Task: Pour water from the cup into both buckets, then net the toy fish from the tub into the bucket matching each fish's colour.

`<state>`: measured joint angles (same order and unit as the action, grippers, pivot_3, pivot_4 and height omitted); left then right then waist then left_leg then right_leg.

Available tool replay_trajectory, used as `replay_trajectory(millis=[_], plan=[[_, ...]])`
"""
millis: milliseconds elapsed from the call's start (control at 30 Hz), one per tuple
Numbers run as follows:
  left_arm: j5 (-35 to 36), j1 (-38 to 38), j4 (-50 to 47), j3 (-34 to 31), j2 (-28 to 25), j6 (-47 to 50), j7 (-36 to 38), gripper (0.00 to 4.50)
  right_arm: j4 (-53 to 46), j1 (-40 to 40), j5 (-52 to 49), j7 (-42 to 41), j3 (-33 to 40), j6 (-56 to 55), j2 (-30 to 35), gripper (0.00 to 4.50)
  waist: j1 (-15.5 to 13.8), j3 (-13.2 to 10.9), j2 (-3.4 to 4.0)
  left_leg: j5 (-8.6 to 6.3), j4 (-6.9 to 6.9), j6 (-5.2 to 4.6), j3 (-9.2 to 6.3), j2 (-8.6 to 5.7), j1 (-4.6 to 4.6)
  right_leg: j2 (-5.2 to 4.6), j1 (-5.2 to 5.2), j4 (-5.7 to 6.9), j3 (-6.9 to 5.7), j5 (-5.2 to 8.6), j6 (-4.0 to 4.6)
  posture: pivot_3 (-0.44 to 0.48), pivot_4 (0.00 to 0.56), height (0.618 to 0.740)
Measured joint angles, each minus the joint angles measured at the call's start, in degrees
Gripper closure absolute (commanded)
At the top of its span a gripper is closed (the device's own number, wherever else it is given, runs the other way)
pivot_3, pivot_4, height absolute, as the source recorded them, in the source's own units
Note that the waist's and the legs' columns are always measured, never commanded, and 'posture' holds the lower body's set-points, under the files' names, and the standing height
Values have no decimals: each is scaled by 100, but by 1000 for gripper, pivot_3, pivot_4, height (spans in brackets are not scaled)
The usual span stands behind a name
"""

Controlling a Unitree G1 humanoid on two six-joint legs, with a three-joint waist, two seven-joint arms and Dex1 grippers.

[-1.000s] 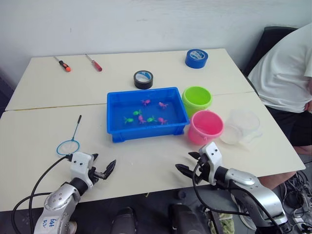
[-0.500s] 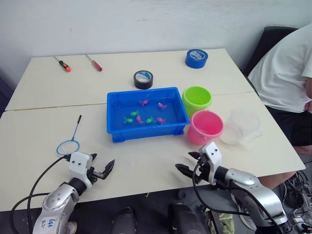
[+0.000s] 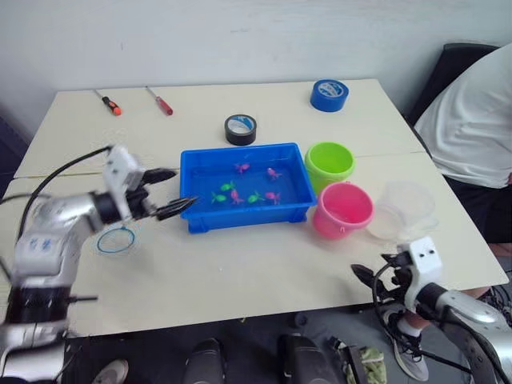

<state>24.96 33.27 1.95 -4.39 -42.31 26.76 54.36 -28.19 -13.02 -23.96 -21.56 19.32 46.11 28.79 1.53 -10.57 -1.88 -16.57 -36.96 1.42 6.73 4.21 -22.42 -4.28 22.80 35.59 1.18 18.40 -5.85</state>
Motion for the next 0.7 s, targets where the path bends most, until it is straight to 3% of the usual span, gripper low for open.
replay_trajectory(millis=[167,367,700], plan=[[-190,789,692,624,568,-314,505,0,157,-15,376,1017,348,-137,-815,53,33,-5,11,2,-12,6,26,15,0,31,16,7,30,1,-41,0,150,731],[-414,1095,1111,1053,1074,-732,950,0,149,473,375,2100,841,-236,-1851,53,12,-5,12,26,-17,41,36,38,-1,70,43,39,67,-6,-52,0,150,731],[-670,1145,1303,1229,1309,-1047,1161,0,534,1274,409,2912,1075,-634,-2269,53,18,-6,14,33,-19,36,44,42,-14,76,71,63,83,-8,-54,0,150,731]])
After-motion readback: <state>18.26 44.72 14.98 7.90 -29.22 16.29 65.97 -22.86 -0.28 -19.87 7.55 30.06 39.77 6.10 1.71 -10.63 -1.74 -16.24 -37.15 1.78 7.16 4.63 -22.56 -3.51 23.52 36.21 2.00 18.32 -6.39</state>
